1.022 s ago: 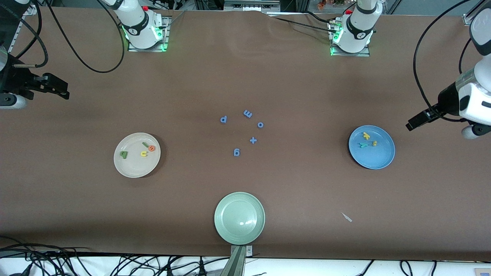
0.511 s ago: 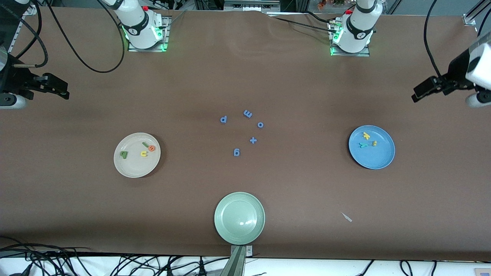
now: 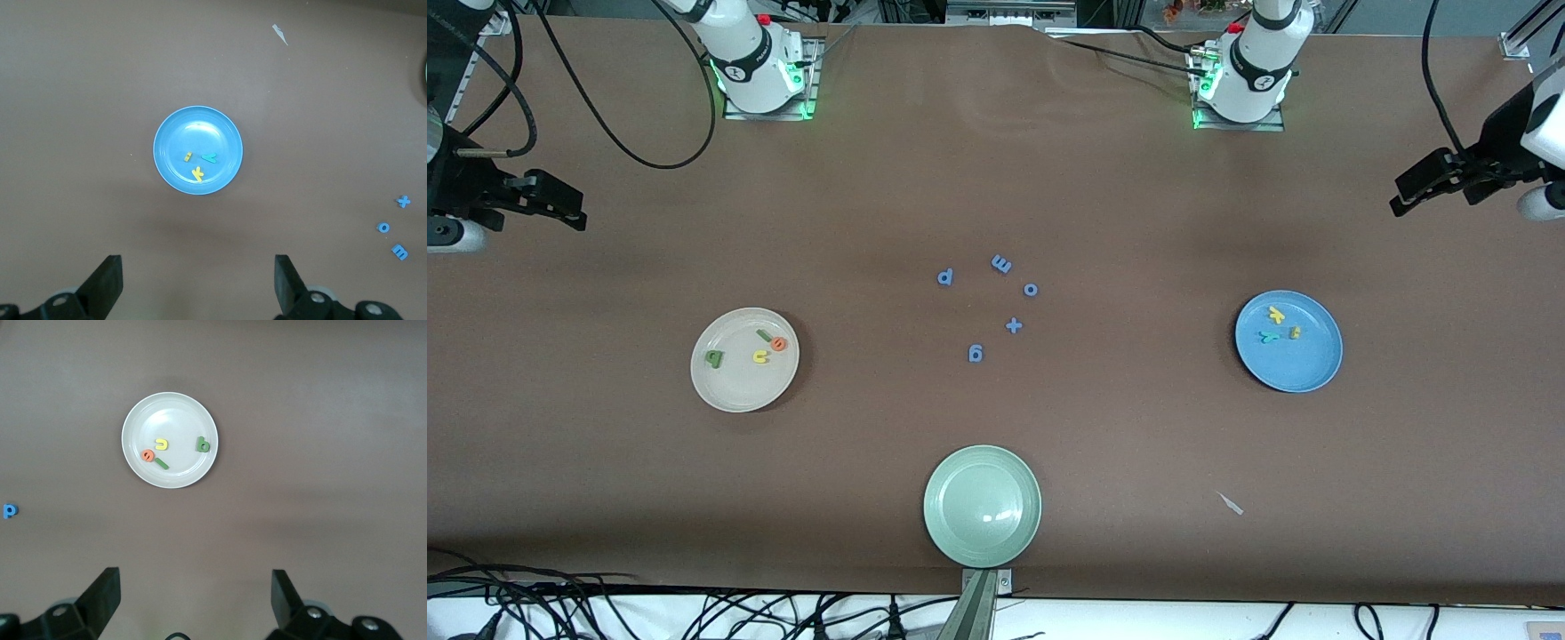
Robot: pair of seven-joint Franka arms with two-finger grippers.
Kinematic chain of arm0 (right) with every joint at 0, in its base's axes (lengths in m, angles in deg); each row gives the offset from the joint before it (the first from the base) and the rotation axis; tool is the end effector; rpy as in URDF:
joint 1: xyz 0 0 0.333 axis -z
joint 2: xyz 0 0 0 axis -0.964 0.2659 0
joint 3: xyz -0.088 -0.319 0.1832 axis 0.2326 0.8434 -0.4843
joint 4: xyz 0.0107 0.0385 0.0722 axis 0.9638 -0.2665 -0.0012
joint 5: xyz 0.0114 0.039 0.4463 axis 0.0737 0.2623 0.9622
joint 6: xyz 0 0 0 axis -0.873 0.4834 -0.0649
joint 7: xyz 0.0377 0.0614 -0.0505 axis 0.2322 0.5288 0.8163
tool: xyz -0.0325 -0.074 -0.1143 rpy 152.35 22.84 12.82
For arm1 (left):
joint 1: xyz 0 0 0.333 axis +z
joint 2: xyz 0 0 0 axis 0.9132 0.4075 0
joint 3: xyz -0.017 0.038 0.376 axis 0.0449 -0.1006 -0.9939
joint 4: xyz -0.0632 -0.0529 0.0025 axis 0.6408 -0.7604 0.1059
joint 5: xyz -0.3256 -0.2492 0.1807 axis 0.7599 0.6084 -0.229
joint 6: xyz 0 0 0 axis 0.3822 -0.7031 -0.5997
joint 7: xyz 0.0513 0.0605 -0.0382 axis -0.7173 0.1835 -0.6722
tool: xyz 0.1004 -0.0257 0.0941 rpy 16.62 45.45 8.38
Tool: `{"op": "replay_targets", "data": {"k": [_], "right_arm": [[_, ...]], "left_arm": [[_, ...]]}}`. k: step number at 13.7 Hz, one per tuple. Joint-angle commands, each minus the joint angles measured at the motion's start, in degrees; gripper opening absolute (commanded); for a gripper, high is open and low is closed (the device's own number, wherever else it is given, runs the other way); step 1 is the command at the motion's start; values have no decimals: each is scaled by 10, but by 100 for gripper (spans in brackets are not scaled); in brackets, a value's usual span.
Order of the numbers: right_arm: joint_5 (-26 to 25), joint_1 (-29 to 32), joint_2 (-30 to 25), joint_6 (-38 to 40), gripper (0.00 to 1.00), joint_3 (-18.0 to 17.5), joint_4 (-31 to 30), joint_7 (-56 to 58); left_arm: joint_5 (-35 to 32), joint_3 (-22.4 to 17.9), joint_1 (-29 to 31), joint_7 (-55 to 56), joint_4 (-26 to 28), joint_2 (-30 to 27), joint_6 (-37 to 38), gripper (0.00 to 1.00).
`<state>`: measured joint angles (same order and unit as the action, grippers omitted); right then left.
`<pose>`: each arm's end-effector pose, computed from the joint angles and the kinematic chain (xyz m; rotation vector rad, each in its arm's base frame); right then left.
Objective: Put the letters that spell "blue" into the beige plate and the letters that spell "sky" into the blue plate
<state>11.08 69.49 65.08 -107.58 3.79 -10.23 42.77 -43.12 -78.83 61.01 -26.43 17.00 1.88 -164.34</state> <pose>0.6308 0.0077 0.6339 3.0835 0.0709 -0.0881 0.5818 -0.0023 0.6507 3.0993 0.3204 -0.0161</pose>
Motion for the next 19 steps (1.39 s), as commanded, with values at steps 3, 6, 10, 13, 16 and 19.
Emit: {"op": "replay_targets", "data": {"k": [3,6,10,13,16,19], "right_arm": [[-6,6,4,5,100,-4,12,-6],[-6,7,4,4,100,-4,12,-6],[-6,7,4,5,100,-4,12,-6],[-6,7,6,5,100,-4,12,-6],[-6,8,7,4,100,-4,12,-6],[-6,10,7,4,100,-4,12,-6]], "left_arm": [[15,15,14,-7,-60,42,29,100],[17,15,19,-9,-61,42,27,100],[10,30,22,-8,-61,45,27,100],[7,45,35,-12,-67,56,28,100],[5,45,35,-12,-63,58,29,100],[-23,47,33,-28,-61,60,29,100]]}}
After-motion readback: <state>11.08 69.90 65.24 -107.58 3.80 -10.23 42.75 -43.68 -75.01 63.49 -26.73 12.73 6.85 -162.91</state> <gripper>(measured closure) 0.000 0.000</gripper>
